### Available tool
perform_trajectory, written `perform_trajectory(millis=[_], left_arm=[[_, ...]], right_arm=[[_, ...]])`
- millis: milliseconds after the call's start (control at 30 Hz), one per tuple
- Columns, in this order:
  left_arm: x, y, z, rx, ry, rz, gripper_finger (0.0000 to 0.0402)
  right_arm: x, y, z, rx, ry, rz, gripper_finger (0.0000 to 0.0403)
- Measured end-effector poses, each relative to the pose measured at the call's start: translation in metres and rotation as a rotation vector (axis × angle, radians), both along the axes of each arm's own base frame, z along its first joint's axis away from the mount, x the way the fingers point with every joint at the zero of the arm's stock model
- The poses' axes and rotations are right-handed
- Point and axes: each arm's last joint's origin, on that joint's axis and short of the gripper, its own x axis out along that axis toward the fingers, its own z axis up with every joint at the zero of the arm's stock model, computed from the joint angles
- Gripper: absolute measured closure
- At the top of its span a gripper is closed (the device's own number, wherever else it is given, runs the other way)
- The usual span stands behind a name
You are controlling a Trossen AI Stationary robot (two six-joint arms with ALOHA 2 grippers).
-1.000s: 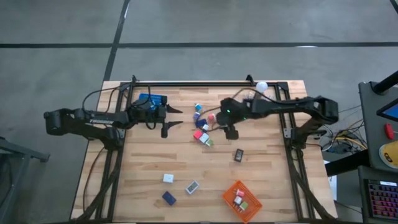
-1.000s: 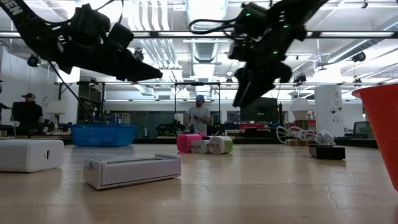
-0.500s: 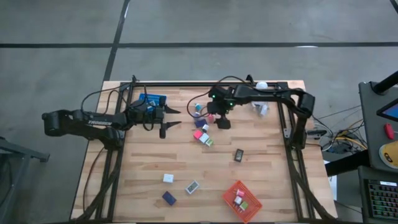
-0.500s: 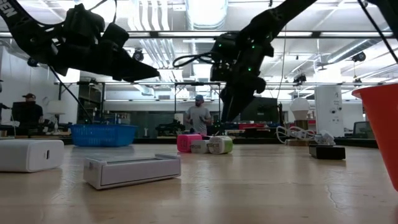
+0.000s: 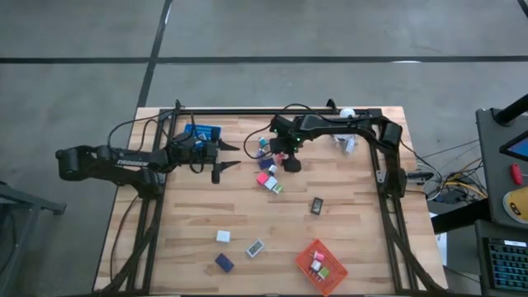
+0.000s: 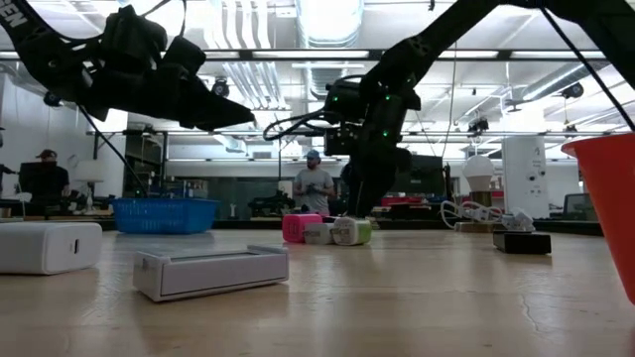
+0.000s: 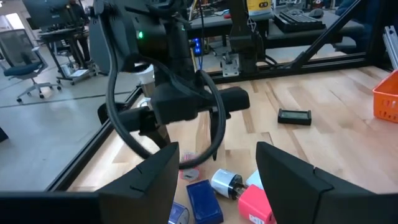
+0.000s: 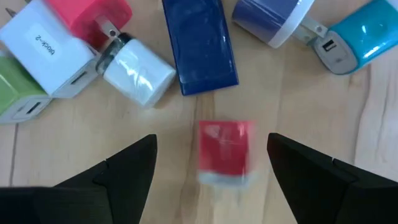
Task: Pick & Place Office items
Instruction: Put the pink and white charger adapter into the orange bin
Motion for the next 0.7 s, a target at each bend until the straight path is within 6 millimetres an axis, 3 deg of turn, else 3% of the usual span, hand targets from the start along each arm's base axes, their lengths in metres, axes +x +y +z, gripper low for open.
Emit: perform_trajectory(millis=[700], left_arm=[[0.0001, -0.0003, 0.0001, -0.003, -0.001, -0.003, 0.0186]], right_arm=[[-0.0009, -0.0011, -0.0039, 0.014, -0.004, -0.05, 0.0111]])
